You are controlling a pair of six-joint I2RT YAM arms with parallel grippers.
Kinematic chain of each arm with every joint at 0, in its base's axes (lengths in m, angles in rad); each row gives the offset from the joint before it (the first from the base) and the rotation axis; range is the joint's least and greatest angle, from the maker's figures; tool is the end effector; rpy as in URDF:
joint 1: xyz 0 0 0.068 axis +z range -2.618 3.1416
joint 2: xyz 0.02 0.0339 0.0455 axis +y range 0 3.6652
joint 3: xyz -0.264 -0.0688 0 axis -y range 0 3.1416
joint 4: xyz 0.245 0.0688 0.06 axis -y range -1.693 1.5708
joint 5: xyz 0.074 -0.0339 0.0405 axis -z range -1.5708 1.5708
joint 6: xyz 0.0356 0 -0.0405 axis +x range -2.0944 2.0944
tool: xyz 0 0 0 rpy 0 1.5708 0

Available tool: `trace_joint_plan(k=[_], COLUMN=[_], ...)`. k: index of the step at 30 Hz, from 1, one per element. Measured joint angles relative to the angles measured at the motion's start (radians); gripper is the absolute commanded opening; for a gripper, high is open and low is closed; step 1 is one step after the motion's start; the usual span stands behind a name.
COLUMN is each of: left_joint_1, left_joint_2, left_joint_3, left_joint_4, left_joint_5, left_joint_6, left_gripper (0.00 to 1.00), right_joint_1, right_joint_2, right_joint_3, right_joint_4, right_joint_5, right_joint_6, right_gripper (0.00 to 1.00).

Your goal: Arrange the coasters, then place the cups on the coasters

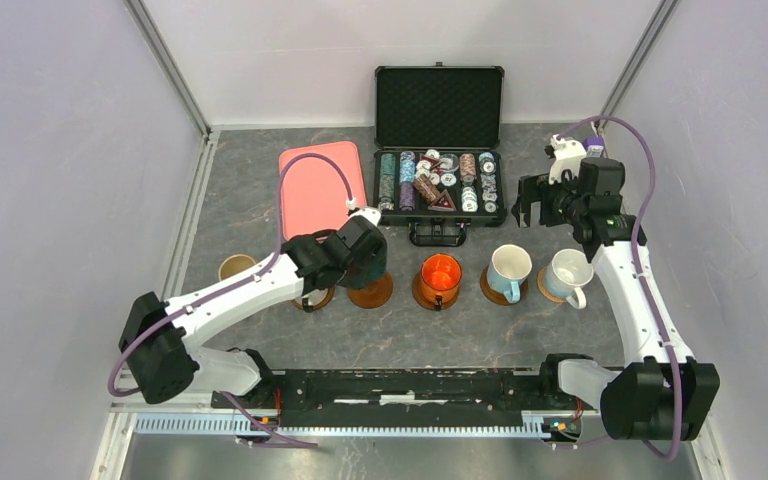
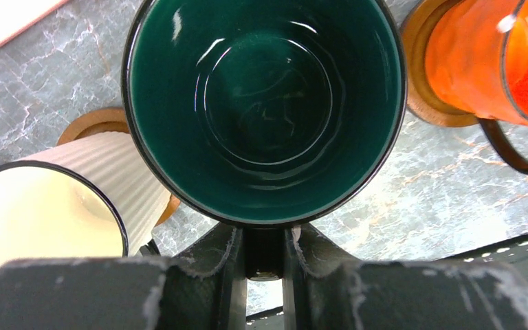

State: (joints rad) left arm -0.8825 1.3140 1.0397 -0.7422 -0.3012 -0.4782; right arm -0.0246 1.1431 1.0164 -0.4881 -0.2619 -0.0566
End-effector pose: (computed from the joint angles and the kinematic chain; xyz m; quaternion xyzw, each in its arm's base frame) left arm 0.1745 -0.1956 0.2684 0.1507 0.9398 -0.0580 0.3011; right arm 0.2498 0.0031 0.3198 -0.0741 0.8792 0.0973 0.4604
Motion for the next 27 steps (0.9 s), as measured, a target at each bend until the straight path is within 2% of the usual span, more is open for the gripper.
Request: trace_joint_plan(k=[14, 27], left_joint_1=[-0.003, -0.006], left_joint_2=[0.01, 0.039], left_joint_3=[-0.12, -0.14], left_joint_4=[0.09, 0.155], left_joint_5=[-0.005, -0.004], left_joint_6=[-0.002, -0.002], left_gripper=[0.02, 0.02], right_joint_1=[0.0, 0.0], right_joint_2=[0.0, 0.0], right_joint_3=[-0.014, -0.016], right_joint_4=[-0.001, 0.0], right_joint_5=[0.0, 0.0], right_joint_6=[0.003, 0.002], right_gripper=[0.98, 0.98])
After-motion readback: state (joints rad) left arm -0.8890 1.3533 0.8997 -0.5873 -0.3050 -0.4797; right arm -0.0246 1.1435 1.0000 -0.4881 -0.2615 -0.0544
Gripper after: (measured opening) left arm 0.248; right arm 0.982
